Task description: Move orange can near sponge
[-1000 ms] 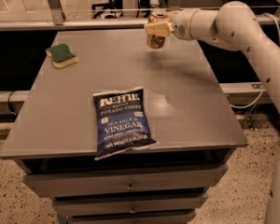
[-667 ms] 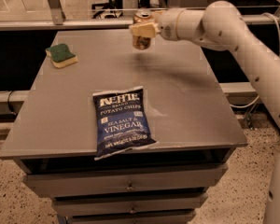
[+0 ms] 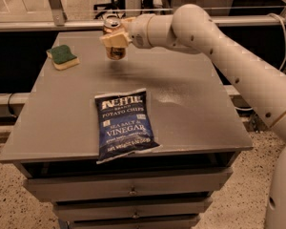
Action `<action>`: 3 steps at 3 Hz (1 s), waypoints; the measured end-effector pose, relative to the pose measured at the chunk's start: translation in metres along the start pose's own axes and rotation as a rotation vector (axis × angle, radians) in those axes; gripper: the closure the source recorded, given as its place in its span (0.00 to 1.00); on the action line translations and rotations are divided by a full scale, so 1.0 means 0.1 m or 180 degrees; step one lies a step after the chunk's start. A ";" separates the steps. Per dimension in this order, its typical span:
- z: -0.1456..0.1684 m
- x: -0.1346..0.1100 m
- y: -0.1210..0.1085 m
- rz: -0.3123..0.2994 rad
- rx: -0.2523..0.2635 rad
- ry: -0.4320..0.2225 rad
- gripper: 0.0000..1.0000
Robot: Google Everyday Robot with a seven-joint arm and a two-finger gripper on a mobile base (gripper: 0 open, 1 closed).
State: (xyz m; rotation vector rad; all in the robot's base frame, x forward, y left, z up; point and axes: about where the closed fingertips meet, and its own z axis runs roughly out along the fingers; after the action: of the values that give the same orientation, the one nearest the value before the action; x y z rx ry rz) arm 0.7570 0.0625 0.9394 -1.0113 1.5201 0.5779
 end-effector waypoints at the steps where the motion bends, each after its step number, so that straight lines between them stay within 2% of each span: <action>1: 0.20 -0.01 0.20 -0.0046 -0.0071 0.0038 1.00; 2: 0.56 -0.01 0.35 -0.0043 -0.0138 0.0023 1.00; 3: 0.74 -0.03 0.40 -0.0029 -0.0183 0.0005 1.00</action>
Offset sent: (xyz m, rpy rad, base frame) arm 0.0073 0.0825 -0.0249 -0.0157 0.0010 0.0427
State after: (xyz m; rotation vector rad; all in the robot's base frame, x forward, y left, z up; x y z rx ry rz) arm 0.7627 0.1441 0.9192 -1.0621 1.5069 0.6175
